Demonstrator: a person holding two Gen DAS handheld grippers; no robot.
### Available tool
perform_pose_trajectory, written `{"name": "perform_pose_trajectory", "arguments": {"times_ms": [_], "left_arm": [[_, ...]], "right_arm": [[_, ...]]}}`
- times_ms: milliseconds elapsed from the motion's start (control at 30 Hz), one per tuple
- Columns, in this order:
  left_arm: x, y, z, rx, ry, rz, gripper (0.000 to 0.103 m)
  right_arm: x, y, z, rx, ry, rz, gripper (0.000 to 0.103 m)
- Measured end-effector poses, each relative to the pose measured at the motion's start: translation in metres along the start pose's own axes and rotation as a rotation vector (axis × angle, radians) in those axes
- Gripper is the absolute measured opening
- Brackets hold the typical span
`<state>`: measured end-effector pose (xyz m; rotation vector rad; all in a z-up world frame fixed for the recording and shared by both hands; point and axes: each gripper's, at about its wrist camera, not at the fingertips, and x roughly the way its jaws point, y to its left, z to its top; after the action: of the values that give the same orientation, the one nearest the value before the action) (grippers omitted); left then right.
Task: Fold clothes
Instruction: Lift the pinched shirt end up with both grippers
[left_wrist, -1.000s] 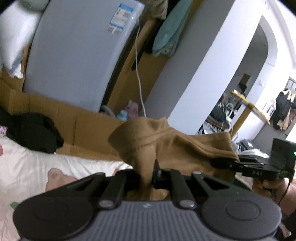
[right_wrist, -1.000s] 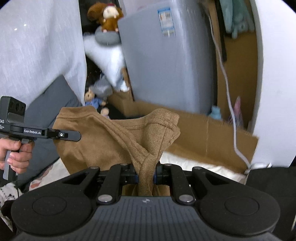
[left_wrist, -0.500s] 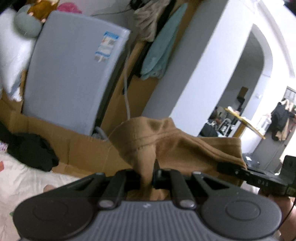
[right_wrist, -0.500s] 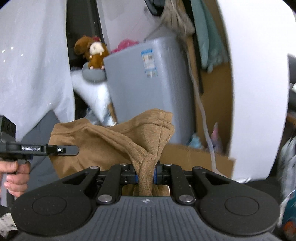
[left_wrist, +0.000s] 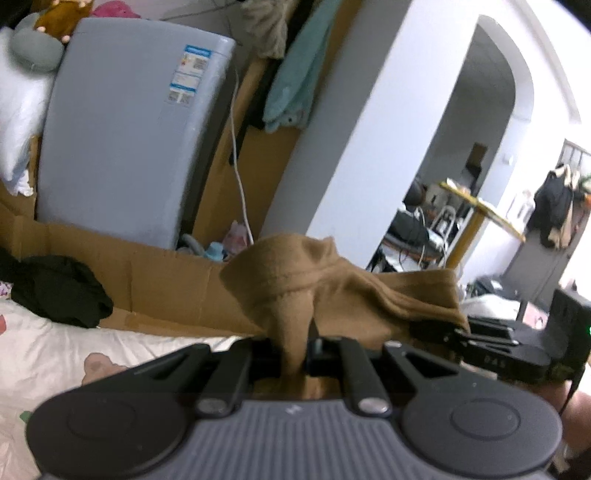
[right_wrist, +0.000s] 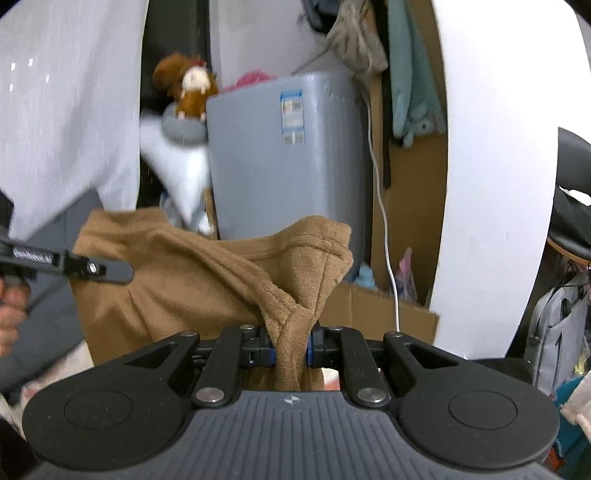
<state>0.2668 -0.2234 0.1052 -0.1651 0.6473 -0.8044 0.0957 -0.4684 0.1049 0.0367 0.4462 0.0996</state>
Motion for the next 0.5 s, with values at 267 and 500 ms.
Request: {"name": "perform_pose_trajectory", "arguments": {"times_ms": [267, 500], "left_arm": [[0.001, 0.012, -0.003, -0.017, 0.024, 0.033, 0.009], [0.004, 0.009, 0.002, -0.026, 0.006, 0.029, 0.009]], "right_arm": [[-0.001, 0.010, -0.001, -0.039, 0.016, 0.032, 0.015], [-0.004, 0.007, 0.001, -0.040, 0.009, 0.025, 0.015]]}}
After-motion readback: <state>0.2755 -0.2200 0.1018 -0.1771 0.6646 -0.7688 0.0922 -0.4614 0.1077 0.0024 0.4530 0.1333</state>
